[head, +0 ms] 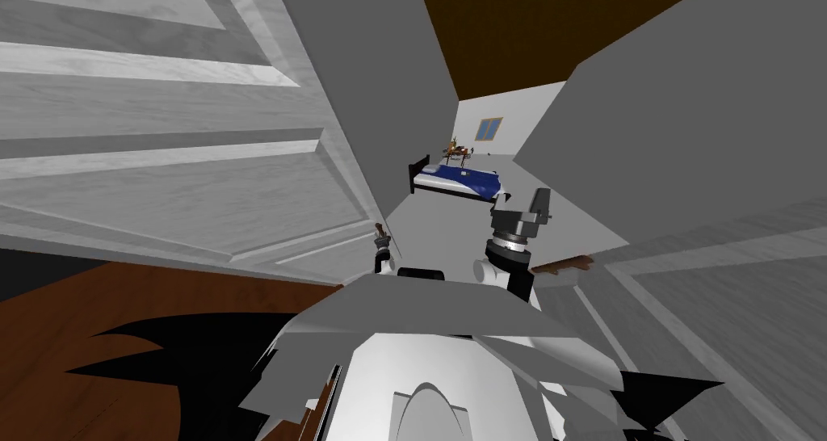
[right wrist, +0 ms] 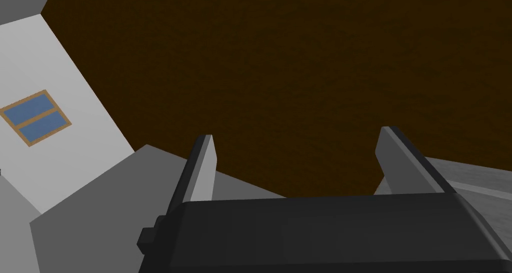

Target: Push the door open

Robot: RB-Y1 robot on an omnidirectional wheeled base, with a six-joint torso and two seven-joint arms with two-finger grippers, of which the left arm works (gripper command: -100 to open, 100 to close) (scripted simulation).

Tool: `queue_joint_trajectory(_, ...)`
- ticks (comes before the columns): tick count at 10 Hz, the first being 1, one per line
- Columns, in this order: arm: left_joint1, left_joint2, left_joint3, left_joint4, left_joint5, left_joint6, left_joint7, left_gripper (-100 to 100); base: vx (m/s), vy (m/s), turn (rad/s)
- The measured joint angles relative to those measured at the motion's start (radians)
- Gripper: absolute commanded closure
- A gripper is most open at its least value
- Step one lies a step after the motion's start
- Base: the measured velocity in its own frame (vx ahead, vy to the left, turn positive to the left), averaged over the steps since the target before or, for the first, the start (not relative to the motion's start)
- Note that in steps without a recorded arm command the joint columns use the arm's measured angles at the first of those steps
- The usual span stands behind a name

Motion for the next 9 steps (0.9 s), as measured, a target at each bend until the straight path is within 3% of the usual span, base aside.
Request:
queue_joint_trajectory(1,0.009,0.000,0.009,-0.016,0.005,0.006,-0.008,100,0.208,-0.009,0.073)
queue_joint_trajectory(2,-0.002,0.001,0.019,0.000,0.010,-0.005,-0.011,100,0.227,-0.024,0.063)
queue_joint_trajectory(4,-0.012,0.009,0.047,0.003,0.027,-0.001,-0.017,100,0.229,-0.013,0.077)
queue_joint_trajectory(6,0.003,0.007,0.070,-0.025,0.040,0.001,-0.026,100,0.204,-0.034,0.070)
queue_joint_trajectory(9,-0.013,0.002,0.097,0.010,0.054,-0.023,-0.024,100,0.147,-0.008,0.047)
